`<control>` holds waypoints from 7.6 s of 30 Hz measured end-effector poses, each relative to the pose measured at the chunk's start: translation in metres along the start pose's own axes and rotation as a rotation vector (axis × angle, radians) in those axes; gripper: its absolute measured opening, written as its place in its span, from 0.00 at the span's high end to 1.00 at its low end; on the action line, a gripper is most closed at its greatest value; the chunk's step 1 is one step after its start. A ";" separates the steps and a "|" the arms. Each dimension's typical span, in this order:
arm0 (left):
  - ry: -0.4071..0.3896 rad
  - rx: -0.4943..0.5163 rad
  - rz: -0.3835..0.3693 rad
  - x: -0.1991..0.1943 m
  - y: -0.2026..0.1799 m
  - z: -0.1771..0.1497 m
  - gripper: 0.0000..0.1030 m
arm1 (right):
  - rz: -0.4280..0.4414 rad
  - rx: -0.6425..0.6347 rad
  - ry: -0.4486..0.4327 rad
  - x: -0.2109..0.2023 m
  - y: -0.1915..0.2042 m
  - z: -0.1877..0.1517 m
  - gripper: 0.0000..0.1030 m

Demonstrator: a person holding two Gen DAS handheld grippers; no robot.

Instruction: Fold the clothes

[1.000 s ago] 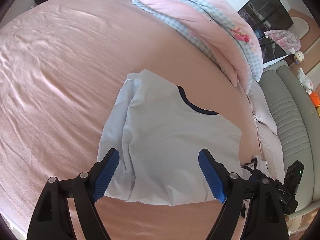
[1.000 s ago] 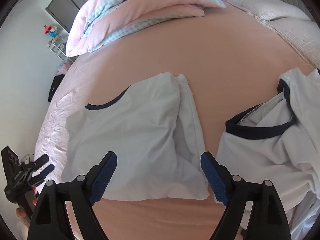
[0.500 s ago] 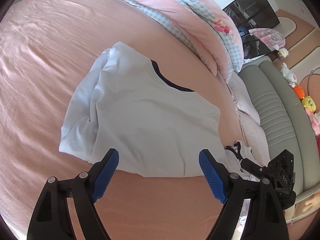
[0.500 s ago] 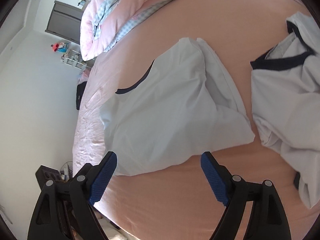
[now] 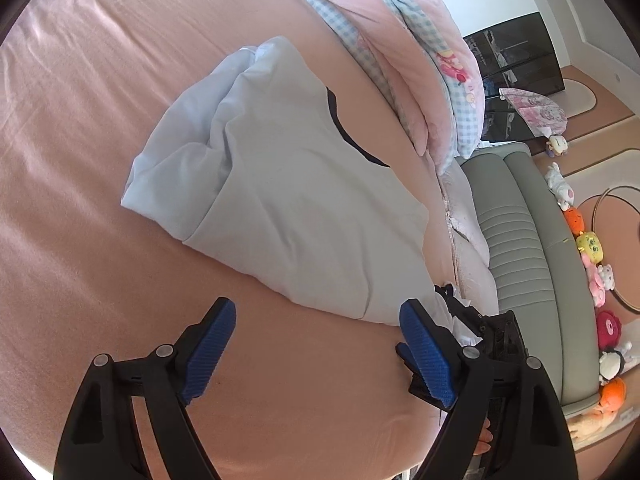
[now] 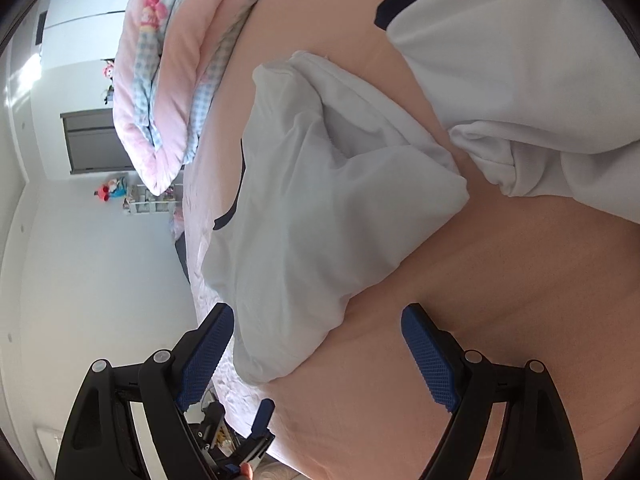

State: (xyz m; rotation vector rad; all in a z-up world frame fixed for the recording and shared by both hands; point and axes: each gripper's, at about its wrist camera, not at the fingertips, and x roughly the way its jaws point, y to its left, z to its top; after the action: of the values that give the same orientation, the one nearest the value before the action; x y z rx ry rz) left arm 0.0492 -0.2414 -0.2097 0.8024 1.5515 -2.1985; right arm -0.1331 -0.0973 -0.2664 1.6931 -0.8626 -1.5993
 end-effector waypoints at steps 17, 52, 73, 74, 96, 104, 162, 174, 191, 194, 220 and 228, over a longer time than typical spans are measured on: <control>0.016 -0.130 -0.073 0.020 0.012 0.007 0.00 | 0.001 -0.028 -0.037 0.015 0.005 0.007 0.16; -0.067 -0.064 -0.038 0.050 0.000 0.039 0.00 | 0.068 0.066 0.002 0.030 -0.028 0.045 0.78; 0.025 -0.405 -0.140 0.046 0.071 0.051 0.84 | 0.079 -0.064 0.031 0.025 -0.019 0.045 0.69; 0.022 -0.400 -0.128 0.047 0.069 0.051 0.84 | 0.068 -0.087 0.036 0.025 -0.017 0.044 0.68; 0.013 -0.295 0.012 0.032 0.036 0.046 0.86 | -0.107 -0.169 -0.019 0.010 0.001 0.036 0.87; 0.021 -0.262 0.027 0.014 0.032 0.033 0.87 | -0.076 -0.162 -0.004 -0.015 -0.009 0.020 0.87; 0.160 -0.135 0.043 -0.072 0.045 -0.064 0.86 | -0.074 -0.226 0.061 -0.082 -0.045 -0.069 0.87; 0.190 -0.107 0.079 -0.077 0.048 -0.077 0.86 | -0.066 -0.211 0.102 -0.085 -0.060 -0.077 0.87; 0.156 -0.234 0.121 -0.097 0.071 -0.083 0.09 | -0.088 -0.184 0.094 -0.103 -0.068 -0.077 0.45; 0.117 -0.288 0.116 -0.116 0.083 -0.083 0.09 | -0.086 -0.146 0.074 -0.117 -0.075 -0.074 0.44; 0.067 0.121 0.316 -0.126 0.011 -0.051 0.09 | -0.288 -0.364 -0.099 -0.167 -0.029 -0.037 0.39; 0.157 0.282 0.327 -0.083 -0.031 -0.049 0.09 | -0.337 -0.495 -0.063 -0.138 0.004 -0.032 0.39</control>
State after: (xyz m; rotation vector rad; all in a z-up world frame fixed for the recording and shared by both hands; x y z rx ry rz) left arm 0.1091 -0.1884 -0.1475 1.2425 1.0873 -2.1722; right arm -0.1070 0.0141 -0.1826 1.4807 -0.1760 -1.9021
